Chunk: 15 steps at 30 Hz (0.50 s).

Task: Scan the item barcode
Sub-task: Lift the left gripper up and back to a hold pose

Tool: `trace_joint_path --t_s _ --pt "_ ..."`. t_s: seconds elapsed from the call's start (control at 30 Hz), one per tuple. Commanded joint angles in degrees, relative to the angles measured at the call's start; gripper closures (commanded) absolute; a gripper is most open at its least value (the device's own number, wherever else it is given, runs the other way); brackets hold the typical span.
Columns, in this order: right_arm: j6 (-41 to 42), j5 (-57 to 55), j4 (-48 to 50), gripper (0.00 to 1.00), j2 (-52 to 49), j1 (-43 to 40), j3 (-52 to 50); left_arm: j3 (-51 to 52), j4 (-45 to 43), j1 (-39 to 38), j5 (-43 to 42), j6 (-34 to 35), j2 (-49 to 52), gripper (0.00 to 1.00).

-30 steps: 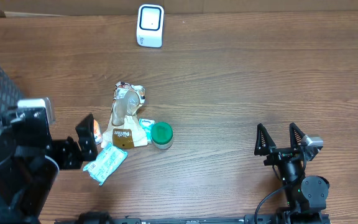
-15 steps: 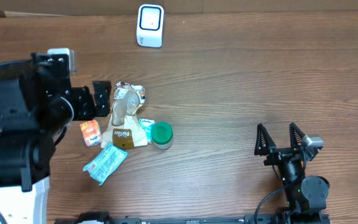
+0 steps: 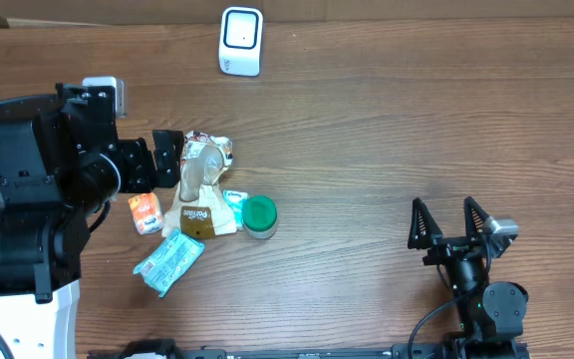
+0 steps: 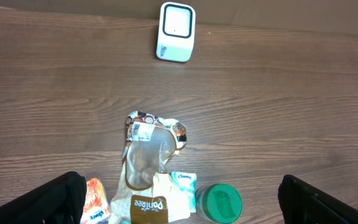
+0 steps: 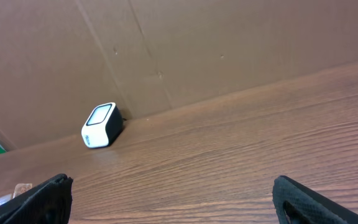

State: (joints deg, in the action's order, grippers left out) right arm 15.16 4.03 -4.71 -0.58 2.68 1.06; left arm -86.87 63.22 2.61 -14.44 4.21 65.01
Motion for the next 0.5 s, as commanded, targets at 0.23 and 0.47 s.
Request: trace_joint_path --t_s 0.23,0.47 --pt "-0.15 -0.52 0.31 0.00 0.20 0.26 -0.59 -0.26 -0.26 -0.17 -0.96 -3.02 -0.20 0.00" --pt "-0.15 -0.52 0.31 0.00 0.20 0.26 -0.59 -0.26 -1.75 -0.17 0.00 -4.22 -0.15 0.00"
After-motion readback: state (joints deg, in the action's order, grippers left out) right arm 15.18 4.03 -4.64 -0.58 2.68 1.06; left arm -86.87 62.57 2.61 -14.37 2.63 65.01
